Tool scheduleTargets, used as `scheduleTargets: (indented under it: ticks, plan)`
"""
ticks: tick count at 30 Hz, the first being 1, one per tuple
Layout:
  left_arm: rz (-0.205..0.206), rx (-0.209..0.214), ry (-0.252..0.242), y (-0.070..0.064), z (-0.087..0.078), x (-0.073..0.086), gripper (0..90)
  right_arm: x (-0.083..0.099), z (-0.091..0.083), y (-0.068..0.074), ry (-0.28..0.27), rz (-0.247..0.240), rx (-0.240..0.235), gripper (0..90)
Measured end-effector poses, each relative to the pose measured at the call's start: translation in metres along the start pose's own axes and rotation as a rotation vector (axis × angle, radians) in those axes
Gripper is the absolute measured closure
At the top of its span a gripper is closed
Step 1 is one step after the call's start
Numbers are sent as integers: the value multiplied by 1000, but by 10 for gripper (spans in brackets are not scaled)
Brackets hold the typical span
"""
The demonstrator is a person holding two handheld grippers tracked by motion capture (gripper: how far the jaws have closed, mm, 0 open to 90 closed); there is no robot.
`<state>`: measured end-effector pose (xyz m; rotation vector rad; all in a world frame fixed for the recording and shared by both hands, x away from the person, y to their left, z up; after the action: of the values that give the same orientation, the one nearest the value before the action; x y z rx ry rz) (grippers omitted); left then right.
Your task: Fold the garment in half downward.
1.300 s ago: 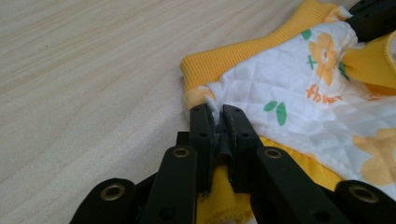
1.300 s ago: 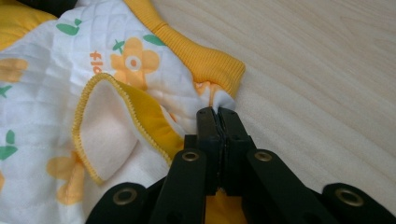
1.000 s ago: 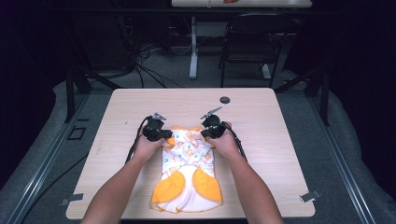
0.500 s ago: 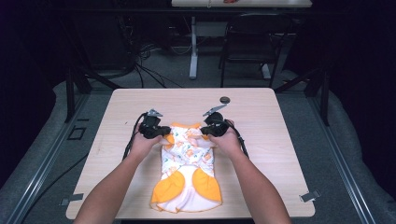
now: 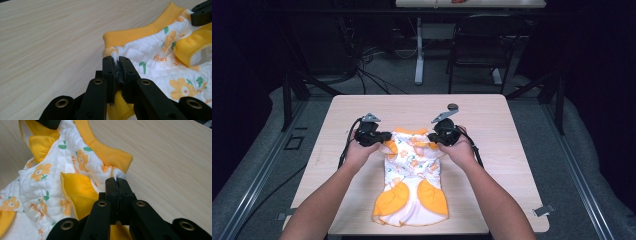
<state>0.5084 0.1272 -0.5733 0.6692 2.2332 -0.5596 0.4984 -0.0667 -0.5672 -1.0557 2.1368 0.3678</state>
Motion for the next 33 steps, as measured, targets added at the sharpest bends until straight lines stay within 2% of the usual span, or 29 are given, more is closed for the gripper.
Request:
scheduleTargets:
  ticks: [6, 17, 33]
  plan:
    - [22, -2, -23, -4, -11, -9, 837, -8, -11, -1, -16, -17, 12, 884]
    - [64, -18, -44, -9, -24, -26, 837, -16, -24, -1, -47, -12, 26, 885]
    - [83, -41, -87, -9, -44, -47, 837, -46, -46, -2, -77, -59, 62, 885]
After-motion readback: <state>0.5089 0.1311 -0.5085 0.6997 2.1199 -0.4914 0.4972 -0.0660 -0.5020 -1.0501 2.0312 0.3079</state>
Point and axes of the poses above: each handheld gripper's, and its own axes: z roughly forward along the jaws, x roughly out of its underside, y roughly to its left, the point moved 9 cm from there along z, roughly forward along the jaws, and after that the axes turned 6 degrees about -z, right-handed, at the moved point
